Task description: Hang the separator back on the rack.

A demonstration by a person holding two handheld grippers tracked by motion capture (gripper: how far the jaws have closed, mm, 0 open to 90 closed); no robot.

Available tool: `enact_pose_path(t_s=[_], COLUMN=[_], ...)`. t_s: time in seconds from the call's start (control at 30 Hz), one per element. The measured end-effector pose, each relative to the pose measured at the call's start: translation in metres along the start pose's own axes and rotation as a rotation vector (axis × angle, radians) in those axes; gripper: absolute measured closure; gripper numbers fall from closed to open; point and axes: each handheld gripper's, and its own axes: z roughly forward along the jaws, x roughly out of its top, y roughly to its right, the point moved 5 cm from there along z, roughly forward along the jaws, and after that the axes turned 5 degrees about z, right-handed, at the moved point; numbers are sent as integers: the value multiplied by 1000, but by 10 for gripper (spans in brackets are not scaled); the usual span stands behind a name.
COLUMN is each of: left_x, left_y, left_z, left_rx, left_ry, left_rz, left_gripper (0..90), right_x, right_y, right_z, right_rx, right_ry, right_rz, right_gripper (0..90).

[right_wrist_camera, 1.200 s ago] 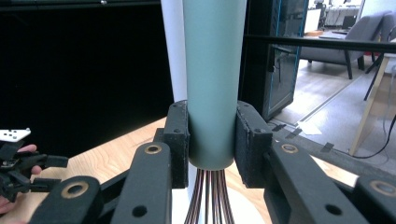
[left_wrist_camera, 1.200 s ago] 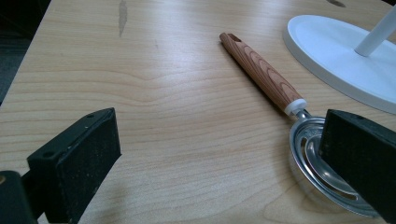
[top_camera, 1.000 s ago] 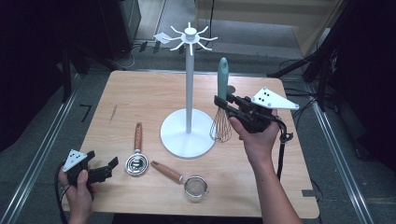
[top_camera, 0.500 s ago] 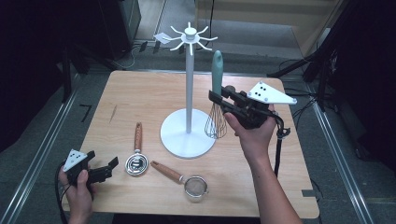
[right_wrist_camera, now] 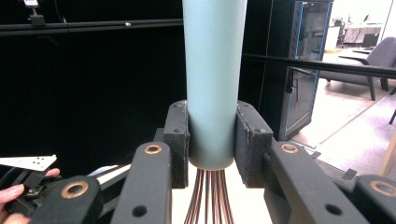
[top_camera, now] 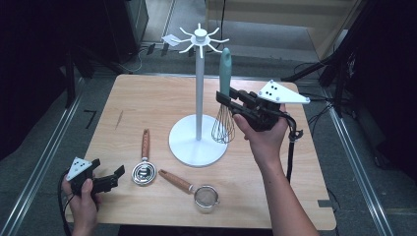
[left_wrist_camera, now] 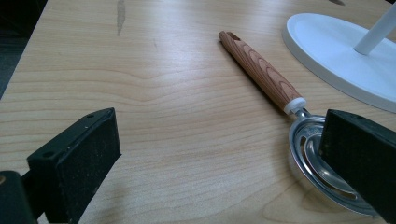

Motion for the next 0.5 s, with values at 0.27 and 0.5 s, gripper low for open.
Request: enact_pose_path(t_s=[0.27,0.5], left_x=[0,0], left_y=[0,0], left_z=[0,0], left_rx=[0,-1], left_ry=[-1,0], left_rz=[0,-1], left_gripper=[0,0], right_x=[2,2], right_y=[0,0], right_z=[5,9], right_rx=[14,21], right_ry=[-8,-10], right_rz=[4,14], right_gripper=[709,708])
